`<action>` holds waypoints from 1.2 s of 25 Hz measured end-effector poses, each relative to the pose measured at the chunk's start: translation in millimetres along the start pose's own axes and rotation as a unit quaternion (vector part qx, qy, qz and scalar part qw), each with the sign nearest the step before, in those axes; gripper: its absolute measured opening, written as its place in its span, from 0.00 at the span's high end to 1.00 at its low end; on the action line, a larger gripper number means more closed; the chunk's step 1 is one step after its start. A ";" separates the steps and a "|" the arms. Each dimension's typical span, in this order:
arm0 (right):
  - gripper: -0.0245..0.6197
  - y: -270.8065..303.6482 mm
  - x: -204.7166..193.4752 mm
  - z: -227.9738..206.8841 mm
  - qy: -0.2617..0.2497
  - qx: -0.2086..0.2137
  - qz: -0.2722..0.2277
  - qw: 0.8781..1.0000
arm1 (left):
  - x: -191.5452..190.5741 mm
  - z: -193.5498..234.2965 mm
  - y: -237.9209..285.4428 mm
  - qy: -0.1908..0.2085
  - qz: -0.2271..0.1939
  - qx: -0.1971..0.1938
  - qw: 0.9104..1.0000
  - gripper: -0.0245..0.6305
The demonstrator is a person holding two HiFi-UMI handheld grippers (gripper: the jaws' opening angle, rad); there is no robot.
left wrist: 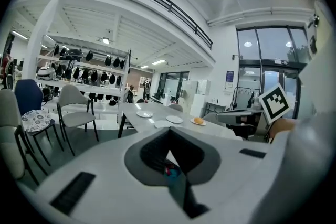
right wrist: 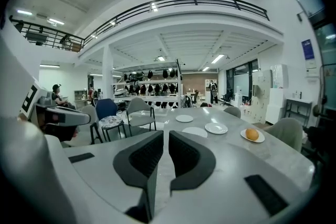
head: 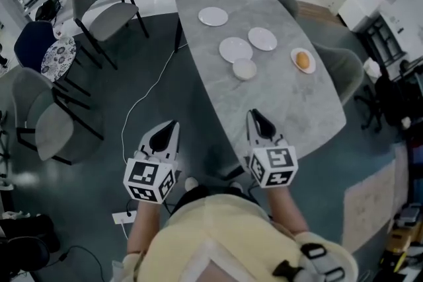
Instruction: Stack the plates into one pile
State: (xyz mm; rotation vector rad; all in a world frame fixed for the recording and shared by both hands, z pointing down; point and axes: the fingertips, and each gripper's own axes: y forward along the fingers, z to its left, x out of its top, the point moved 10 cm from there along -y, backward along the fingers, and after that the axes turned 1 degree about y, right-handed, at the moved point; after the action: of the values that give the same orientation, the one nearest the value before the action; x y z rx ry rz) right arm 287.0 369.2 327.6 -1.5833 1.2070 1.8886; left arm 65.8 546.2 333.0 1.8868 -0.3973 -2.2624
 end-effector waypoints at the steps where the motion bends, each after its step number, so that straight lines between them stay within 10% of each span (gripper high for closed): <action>1: 0.93 2.6 1.0 6.2 0.000 0.003 0.001 1.000 | -0.2 5.1 -1.2 0.002 0.001 -0.002 1.000 0.97; 15: 0.71 36.3 11.3 38.0 0.097 0.020 0.061 0.993 | -9.7 63.9 0.5 0.018 0.024 -0.007 1.000 0.97; 30: 0.69 171.6 47.3 -55.7 0.127 -0.081 0.050 0.987 | 33.8 135.6 149.2 0.059 0.050 -0.069 0.995 0.97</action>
State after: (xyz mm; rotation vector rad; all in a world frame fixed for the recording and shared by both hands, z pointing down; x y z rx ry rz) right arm 177.4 219.5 345.6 -1.9312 1.2835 1.9342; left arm -79.7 407.3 369.7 1.8746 -0.3030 -2.0482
